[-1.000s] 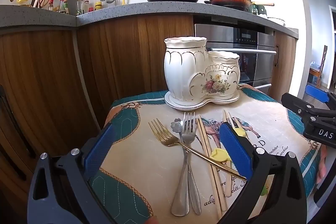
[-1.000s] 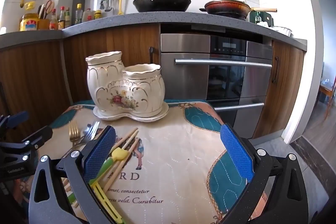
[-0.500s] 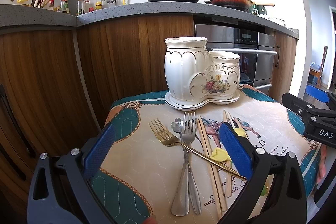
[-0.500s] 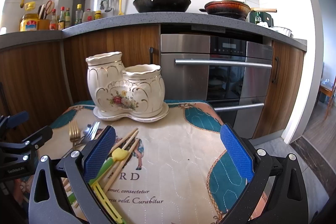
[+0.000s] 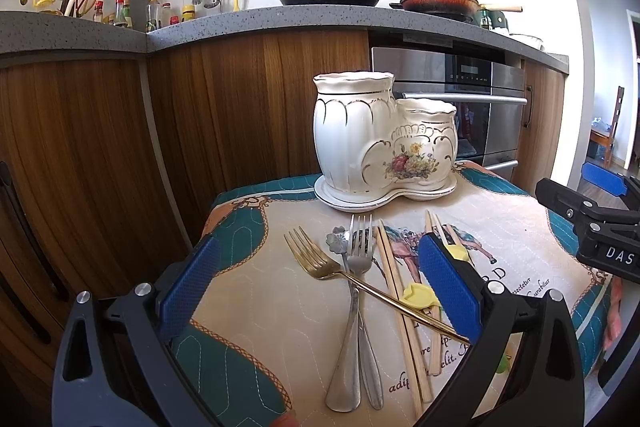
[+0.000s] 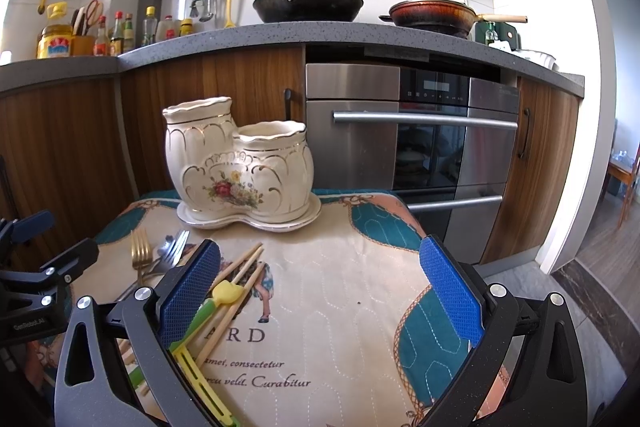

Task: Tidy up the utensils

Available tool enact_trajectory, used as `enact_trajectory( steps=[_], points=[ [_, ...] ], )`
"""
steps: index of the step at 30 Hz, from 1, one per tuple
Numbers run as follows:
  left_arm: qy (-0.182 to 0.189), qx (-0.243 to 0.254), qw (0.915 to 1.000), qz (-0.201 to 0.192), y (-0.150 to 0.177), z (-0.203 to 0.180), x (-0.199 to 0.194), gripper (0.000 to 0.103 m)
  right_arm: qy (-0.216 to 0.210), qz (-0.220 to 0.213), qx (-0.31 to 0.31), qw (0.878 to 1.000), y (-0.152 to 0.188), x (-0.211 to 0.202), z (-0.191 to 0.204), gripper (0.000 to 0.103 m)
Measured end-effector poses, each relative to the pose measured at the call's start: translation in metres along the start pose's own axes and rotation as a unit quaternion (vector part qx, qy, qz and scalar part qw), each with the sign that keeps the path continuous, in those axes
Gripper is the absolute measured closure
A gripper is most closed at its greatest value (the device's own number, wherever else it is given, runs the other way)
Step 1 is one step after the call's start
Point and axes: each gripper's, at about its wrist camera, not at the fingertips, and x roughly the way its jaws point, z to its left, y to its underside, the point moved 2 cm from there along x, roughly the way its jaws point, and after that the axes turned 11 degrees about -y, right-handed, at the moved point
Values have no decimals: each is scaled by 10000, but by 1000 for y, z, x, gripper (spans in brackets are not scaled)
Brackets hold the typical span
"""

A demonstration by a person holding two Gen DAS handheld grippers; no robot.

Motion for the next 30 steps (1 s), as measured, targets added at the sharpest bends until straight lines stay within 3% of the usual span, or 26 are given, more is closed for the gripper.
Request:
enact_trajectory(
  steps=[30],
  points=[
    [-32,61,10000,16,-1,-1,-1,5,-14,53,-37,10000,3,1,1,4]
  ],
)
